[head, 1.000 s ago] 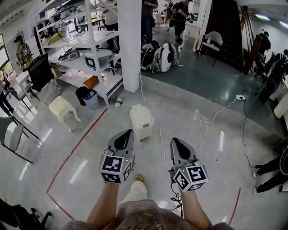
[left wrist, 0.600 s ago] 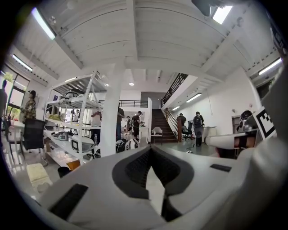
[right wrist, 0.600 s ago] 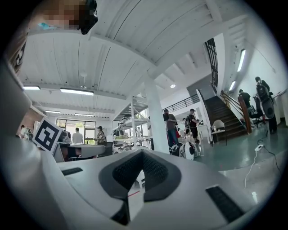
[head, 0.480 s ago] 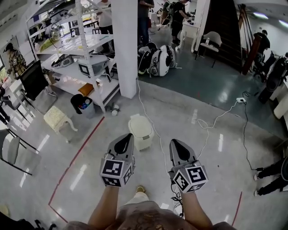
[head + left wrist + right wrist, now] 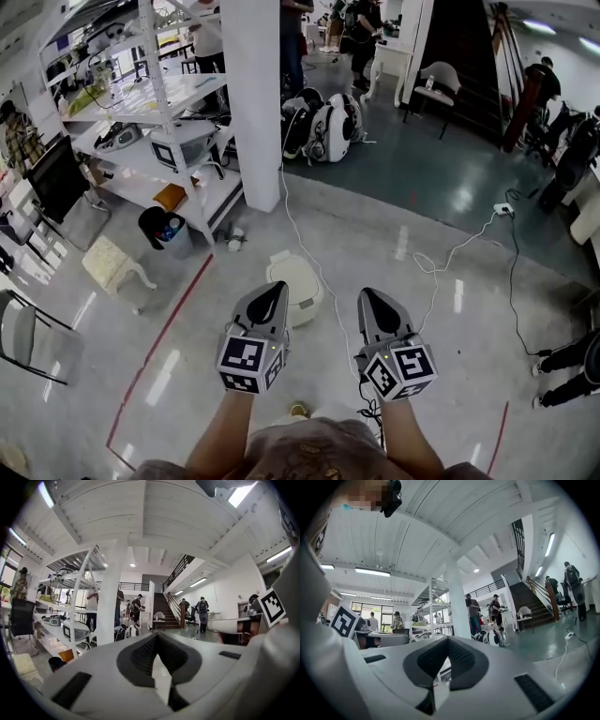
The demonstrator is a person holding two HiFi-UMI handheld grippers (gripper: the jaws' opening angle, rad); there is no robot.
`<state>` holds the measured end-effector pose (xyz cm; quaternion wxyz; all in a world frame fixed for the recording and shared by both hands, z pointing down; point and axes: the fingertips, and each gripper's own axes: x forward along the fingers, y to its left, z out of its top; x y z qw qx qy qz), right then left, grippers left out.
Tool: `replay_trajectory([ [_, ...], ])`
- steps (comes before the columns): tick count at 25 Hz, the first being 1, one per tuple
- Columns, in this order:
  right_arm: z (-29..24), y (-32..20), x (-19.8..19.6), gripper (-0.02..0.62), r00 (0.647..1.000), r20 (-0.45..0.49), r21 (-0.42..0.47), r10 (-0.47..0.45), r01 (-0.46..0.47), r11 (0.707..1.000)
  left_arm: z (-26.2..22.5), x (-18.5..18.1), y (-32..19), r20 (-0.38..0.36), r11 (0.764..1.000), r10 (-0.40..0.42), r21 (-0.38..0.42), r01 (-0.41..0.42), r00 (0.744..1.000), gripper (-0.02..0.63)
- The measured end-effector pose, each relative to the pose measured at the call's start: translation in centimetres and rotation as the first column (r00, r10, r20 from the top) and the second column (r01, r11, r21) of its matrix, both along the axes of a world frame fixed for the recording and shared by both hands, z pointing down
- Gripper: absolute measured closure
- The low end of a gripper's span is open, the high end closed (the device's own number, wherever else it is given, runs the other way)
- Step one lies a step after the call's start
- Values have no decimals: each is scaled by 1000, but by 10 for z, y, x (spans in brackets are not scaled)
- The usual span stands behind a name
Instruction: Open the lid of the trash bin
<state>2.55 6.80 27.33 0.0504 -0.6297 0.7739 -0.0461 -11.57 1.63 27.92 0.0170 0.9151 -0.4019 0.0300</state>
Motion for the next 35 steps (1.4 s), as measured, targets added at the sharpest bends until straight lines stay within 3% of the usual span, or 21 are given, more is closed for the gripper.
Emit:
replay_trajectory([
  [8,5,-38,31,563,998,-5,-23,56,-56,998,-2,18,-45,-23,1000,16,-8,-17,1000,597],
  [18,12,-105,69,563,999,5,-15,49,-49,999,9,50,-107,-15,1000,-4,-19,4,1000,597],
  [27,8,-187,110,563,1000,1,-7,-15,15,1000,7,99,-176,-13,999,-44,-21,44,999,597],
  [35,-1,-250,125,563,993,-7,5,-118,118,993,-6,122,-232,-16,992,-128,19,129,992,597],
])
